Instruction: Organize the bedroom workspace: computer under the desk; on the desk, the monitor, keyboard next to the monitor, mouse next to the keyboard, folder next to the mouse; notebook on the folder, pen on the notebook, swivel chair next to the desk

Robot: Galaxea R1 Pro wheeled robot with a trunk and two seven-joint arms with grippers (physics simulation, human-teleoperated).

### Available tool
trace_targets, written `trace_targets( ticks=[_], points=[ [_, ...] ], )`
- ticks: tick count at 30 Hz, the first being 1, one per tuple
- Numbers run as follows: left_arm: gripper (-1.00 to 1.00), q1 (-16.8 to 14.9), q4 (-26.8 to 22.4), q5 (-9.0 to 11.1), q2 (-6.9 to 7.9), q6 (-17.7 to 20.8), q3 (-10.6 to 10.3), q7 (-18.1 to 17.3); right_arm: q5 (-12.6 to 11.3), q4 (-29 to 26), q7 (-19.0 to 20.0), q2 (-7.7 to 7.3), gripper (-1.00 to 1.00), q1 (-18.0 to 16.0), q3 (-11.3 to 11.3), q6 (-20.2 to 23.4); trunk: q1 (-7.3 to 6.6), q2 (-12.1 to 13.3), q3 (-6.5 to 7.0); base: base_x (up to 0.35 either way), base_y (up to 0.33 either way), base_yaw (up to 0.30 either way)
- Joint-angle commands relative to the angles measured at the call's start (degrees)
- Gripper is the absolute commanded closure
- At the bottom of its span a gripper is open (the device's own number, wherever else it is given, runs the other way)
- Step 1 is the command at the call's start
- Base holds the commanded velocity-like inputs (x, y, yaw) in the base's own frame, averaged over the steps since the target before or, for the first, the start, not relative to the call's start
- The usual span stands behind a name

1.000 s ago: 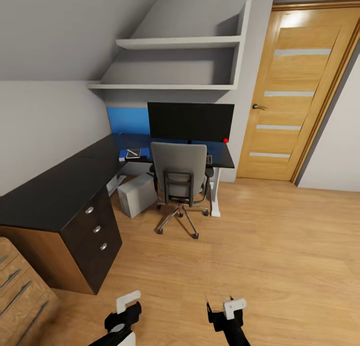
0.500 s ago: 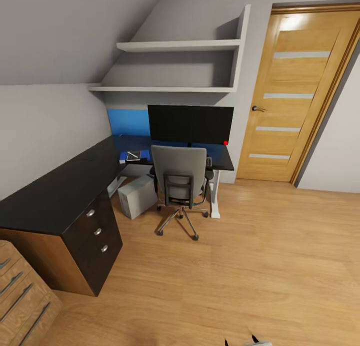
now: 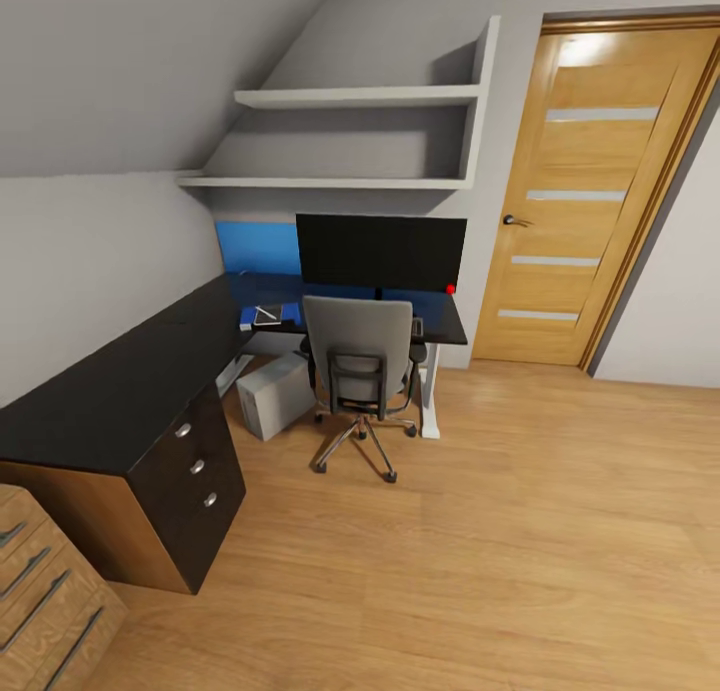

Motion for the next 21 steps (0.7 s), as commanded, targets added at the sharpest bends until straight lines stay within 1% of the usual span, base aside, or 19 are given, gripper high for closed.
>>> trace_targets(
  ticks=[1, 3, 4, 6, 11, 13, 14, 17, 21],
  points=[
    [-1.00, 0.02, -0.01, 0.12, -0.01, -0.04, -0.49, 0.46, -0.54, 0.14, -0.09, -0.10, -1.00, 0.24, 0.55, -0.29, -0.23, 0.38, 0.13, 0.000, 0.000, 0.000],
    [-1.00, 0.53, 0.03, 0.10, -0.01, -0.10, -0.50, 0.46, -0.54, 0.18, -0.08, -0.57, -1.00, 1.19, 0.55, -0.48, -0.67, 1.18, 0.49, 0.000, 0.000, 0.000],
    [-1.00, 1.46, 0.05, 0.02, -0.01, -0.59, -0.51, 0.46, -0.50, 0.18, -0.04, -0.93, -1.00, 2.11, 0.57, -0.90, -0.89, 1.59, 0.67, 0.000, 0.000, 0.000],
    [-1.00, 2.18, 0.07, -0.22, 0.05, -1.98, -0.51, 0.46, -0.47, 0.20, -0.03, -1.11, -1.00, 2.85, 0.60, -1.34, -1.33, 2.39, 1.03, 0.000, 0.000, 0.000],
    [-1.00, 3.37, 0.14, -1.10, 0.13, -4.43, -0.51, 0.45, -0.55, 0.17, -0.06, -1.17, -1.00, 4.00, 0.63, -2.99, -2.42, 4.39, 1.93, 0.000, 0.000, 0.000],
    [-1.00, 3.99, 0.18, -1.68, 0.14, -4.99, -0.55, 0.45, -0.56, 0.13, -0.09, -1.14, -1.00, 4.27, 0.60, -3.91, -2.86, 5.20, 2.28, 0.000, 0.000, 0.000],
    [-1.00, 4.45, 0.20, -2.32, 0.15, -5.34, -0.55, 0.46, -0.53, 0.08, -0.06, -1.14, -1.00, 4.44, 0.60, -4.49, -3.08, 5.60, 2.46, 0.000, 0.000, 0.000],
    [-1.00, 4.85, 0.22, -3.24, 0.16, -5.65, -0.53, 0.46, -0.40, 0.02, 0.01, -1.09, -1.00, 4.59, 0.69, -4.81, -3.74, 6.80, 3.00, 0.000, 0.000, 0.000],
    [-1.00, 5.13, 0.23, -3.97, 0.19, -5.87, -0.52, 0.46, -0.31, -0.03, 0.15, -0.97, -1.00, 4.70, 0.74, -4.90, -4.62, 8.40, 3.72, 0.000, 0.000, 0.000]
  ],
)
